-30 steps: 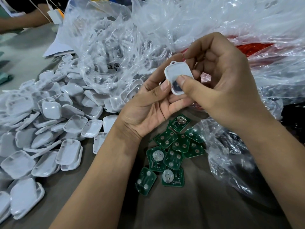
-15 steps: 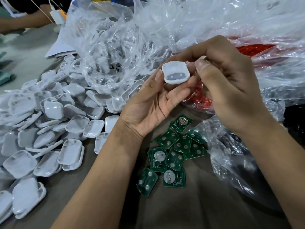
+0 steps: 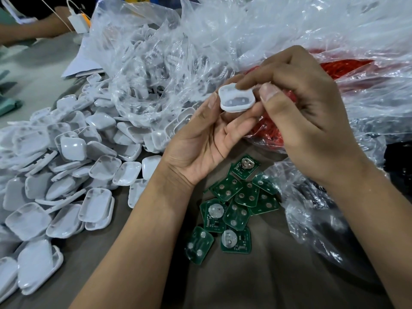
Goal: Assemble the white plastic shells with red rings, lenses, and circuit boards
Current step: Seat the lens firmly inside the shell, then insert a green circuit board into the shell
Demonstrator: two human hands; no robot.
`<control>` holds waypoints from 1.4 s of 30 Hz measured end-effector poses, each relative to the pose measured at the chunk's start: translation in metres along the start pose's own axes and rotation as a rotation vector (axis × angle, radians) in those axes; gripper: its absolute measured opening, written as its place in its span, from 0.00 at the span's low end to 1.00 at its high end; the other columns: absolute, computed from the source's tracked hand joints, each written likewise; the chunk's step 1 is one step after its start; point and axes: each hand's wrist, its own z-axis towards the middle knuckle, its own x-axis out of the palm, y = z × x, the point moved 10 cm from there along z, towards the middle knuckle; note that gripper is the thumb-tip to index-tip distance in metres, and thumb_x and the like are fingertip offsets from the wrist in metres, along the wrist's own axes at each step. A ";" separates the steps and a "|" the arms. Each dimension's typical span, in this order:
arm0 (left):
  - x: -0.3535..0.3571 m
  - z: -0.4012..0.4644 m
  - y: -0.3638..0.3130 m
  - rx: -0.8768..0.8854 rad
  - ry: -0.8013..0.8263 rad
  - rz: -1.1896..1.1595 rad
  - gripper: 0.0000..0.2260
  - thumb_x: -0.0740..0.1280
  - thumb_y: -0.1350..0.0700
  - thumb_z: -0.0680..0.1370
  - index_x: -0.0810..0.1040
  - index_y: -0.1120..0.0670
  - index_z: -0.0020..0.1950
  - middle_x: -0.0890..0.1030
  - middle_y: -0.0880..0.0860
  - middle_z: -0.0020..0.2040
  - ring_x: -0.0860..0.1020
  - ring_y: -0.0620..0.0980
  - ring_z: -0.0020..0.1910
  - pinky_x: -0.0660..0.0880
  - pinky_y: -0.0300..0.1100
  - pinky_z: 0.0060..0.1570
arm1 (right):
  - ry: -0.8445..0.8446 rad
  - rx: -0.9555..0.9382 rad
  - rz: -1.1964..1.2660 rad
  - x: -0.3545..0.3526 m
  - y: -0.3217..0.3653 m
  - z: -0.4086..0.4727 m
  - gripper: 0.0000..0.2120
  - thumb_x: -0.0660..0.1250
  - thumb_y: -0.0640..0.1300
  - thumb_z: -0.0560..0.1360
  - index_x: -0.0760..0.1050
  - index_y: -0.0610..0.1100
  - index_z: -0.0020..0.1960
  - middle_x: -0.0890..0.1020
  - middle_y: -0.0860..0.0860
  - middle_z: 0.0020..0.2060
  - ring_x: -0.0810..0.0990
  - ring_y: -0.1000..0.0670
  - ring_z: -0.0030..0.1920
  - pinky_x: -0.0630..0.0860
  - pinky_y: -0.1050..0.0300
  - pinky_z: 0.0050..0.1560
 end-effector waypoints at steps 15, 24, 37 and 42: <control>-0.009 -0.002 -0.033 0.257 -0.132 0.105 0.24 0.73 0.67 0.70 0.77 0.59 0.66 0.80 0.65 0.62 0.84 0.66 0.55 0.83 0.53 0.54 | 0.759 0.124 -0.506 0.064 -0.039 -0.032 0.12 0.74 0.54 0.76 0.81 0.59 0.59 0.78 0.60 0.53 0.76 0.62 0.46 0.75 0.64 0.52; -0.007 0.000 -0.028 0.200 -0.045 0.235 0.28 0.72 0.65 0.73 0.71 0.58 0.73 0.83 0.60 0.60 0.82 0.61 0.60 0.81 0.51 0.59 | 0.764 0.268 -0.403 0.055 -0.046 -0.035 0.14 0.80 0.51 0.71 0.74 0.57 0.43 0.79 0.61 0.42 0.78 0.61 0.43 0.72 0.65 0.42; -0.015 -0.005 -0.029 0.207 -0.136 0.414 0.23 0.79 0.69 0.64 0.82 0.58 0.57 0.84 0.60 0.59 0.83 0.58 0.57 0.81 0.49 0.58 | 0.093 0.516 0.260 0.009 -0.074 -0.014 0.17 0.61 0.34 0.83 0.83 0.51 0.51 0.82 0.46 0.35 0.78 0.45 0.32 0.69 0.60 0.24; -0.019 -0.026 -0.028 0.209 -0.232 0.822 0.18 0.73 0.72 0.69 0.79 0.58 0.56 0.85 0.59 0.57 0.83 0.54 0.57 0.80 0.45 0.56 | -0.004 0.586 0.323 0.003 -0.083 -0.016 0.15 0.61 0.34 0.83 0.83 0.48 0.53 0.80 0.44 0.36 0.76 0.46 0.35 0.67 0.61 0.24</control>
